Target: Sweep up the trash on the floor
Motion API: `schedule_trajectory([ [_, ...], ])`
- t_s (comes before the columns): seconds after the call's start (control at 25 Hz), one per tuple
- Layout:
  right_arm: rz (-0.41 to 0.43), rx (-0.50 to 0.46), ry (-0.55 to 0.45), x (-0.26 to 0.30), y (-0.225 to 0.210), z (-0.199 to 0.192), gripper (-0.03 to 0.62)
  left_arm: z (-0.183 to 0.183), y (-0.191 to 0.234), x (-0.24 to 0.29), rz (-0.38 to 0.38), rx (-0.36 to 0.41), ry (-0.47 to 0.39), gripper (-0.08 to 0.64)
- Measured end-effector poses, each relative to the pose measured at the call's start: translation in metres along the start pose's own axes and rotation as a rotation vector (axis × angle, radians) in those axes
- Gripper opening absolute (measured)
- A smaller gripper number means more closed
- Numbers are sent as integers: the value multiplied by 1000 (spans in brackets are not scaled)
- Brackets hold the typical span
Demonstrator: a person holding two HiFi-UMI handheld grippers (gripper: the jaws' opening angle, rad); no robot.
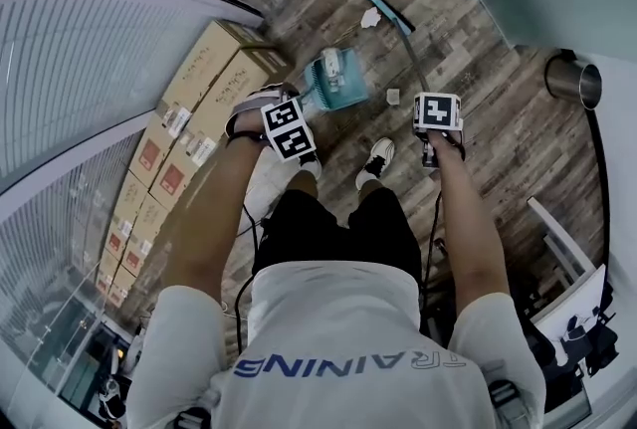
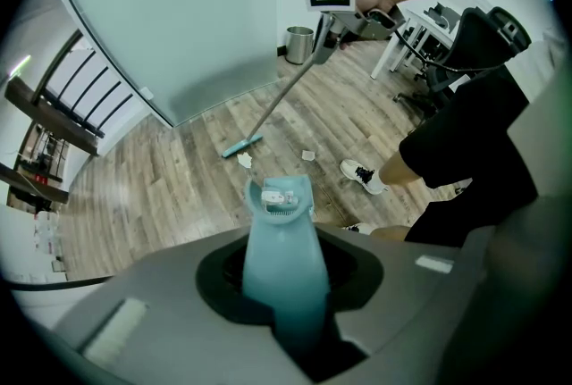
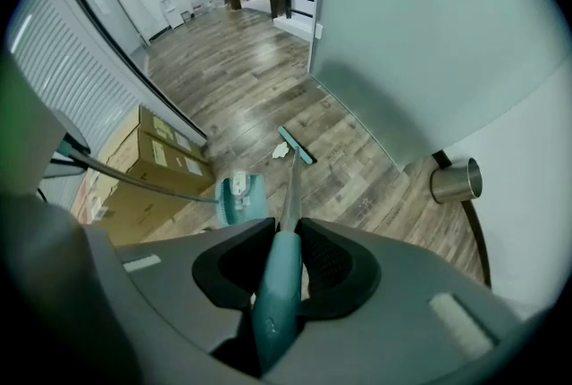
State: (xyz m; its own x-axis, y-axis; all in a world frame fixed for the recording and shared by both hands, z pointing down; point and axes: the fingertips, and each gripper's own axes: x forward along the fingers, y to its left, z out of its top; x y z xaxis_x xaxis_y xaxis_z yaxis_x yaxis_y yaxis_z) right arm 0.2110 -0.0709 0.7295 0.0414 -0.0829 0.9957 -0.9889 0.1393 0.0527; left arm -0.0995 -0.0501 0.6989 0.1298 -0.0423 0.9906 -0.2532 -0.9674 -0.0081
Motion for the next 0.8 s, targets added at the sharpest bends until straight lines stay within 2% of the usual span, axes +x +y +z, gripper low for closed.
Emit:
schedule_trajectory([
  [0.16, 21, -28, 71, -9, 14, -32, 106, 0, 0, 0, 2, 1, -1, 94],
  [0.28, 47, -38, 41, -16, 20, -47, 106, 2, -2, -1, 2, 4, -2, 94],
  [0.48, 91, 21, 134, -35, 36, -103, 106, 2, -3, 0, 11, 9, -3, 92],
  [0.6, 114, -2, 124, -41, 47, -125, 106, 2, -3, 1, 9, 11, -4, 92],
  [0.8, 140, -17, 169, -56, 55, -165, 104, 2, -2, 0, 8, 12, -3, 92],
])
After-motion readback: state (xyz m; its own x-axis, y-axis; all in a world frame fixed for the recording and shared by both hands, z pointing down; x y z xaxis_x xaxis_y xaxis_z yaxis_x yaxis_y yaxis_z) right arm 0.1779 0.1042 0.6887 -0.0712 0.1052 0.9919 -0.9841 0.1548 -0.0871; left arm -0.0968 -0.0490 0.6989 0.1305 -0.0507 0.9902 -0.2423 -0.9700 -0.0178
